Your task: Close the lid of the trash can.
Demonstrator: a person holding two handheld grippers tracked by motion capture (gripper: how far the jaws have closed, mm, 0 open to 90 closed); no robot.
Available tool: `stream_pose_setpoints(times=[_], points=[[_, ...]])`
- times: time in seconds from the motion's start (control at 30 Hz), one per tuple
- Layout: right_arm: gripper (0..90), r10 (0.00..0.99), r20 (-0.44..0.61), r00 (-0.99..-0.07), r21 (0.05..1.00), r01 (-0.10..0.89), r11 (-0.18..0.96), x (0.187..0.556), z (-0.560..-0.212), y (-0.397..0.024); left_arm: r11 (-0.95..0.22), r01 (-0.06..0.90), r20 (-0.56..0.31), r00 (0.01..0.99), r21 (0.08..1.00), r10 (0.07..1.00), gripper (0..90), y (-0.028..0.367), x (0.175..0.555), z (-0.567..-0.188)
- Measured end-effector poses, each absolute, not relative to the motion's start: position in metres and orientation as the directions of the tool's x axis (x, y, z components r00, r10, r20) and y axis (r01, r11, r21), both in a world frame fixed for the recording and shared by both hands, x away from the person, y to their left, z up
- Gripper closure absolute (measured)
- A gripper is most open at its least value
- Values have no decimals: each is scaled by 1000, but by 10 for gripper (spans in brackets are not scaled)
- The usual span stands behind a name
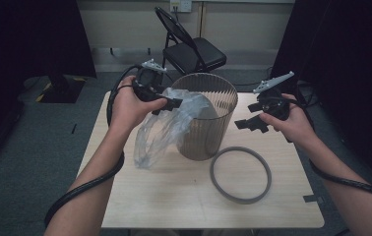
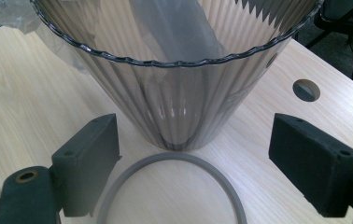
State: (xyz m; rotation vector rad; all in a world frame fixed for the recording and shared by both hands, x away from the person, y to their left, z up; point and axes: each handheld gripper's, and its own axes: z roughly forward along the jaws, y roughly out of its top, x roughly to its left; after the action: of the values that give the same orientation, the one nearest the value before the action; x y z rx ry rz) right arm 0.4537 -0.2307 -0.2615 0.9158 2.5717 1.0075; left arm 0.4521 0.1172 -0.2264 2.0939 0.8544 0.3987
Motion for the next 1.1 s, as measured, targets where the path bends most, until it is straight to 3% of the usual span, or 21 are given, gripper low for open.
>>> stream_pose_setpoints(times=[0.07,0.23,0.4,0.7,1.1], points=[[154,627,11,-779,675,469,570,454,-260,-231,-449,434,-16,732,781,681,278,116,451,-229],[155,628,12,-778,681,466,564,453,-255,-231,-467,435,-32,757,769,653,459,110,449,-231],[156,624,6,-781,689,455,563,452,-251,-230,-469,445,-48,762,763,646,495,104,448,-230],[155,621,-1,-784,696,445,564,451,-242,-226,-483,487,-88,764,728,639,805,92,448,-229],[156,607,-7,-795,707,425,565,453,-231,-216,-466,492,-153,790,735,593,861,62,452,-228]])
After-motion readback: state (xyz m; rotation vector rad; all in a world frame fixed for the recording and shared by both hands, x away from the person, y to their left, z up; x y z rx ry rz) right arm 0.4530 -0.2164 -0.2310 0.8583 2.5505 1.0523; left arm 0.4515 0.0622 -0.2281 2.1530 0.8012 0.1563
